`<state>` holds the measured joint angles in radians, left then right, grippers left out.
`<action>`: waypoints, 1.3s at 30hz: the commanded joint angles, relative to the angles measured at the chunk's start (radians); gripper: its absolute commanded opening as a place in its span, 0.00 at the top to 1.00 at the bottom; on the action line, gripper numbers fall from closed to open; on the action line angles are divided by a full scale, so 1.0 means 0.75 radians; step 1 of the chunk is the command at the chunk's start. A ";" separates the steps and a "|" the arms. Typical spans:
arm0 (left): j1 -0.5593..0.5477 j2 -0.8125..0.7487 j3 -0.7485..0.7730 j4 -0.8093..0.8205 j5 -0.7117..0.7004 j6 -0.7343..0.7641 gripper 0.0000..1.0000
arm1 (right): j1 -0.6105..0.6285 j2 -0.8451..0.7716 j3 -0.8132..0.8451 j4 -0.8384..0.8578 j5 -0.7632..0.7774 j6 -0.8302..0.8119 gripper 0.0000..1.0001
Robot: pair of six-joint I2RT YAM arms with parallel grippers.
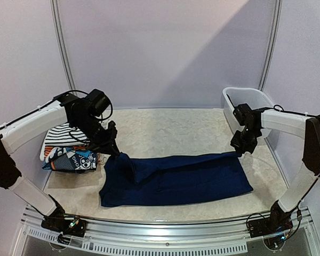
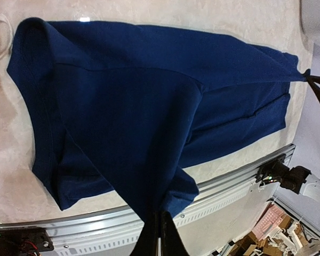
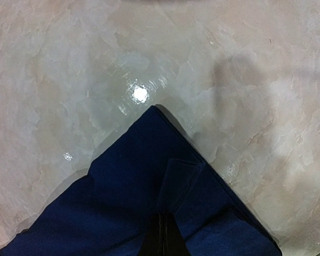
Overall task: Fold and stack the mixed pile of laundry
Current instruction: Fold the 1/3-folded T-shirt at the center of the board.
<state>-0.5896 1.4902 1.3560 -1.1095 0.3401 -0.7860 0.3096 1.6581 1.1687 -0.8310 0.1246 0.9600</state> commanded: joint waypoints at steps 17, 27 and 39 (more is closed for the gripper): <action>-0.043 -0.204 -0.280 0.057 0.066 -0.148 1.00 | 0.025 -0.036 -0.116 -0.017 0.022 -0.003 1.00; -0.101 -0.228 -0.422 -0.021 0.099 -0.050 0.69 | 0.026 0.026 -0.247 0.060 -0.033 -0.020 0.90; -0.111 -0.231 -0.325 0.002 -0.105 0.000 0.45 | 0.027 -0.127 -0.139 0.078 -0.135 -0.280 0.67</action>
<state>-0.6605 1.2858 1.0939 -1.1450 0.3241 -0.8043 0.3264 1.6386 1.0077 -0.8070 0.0677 0.8539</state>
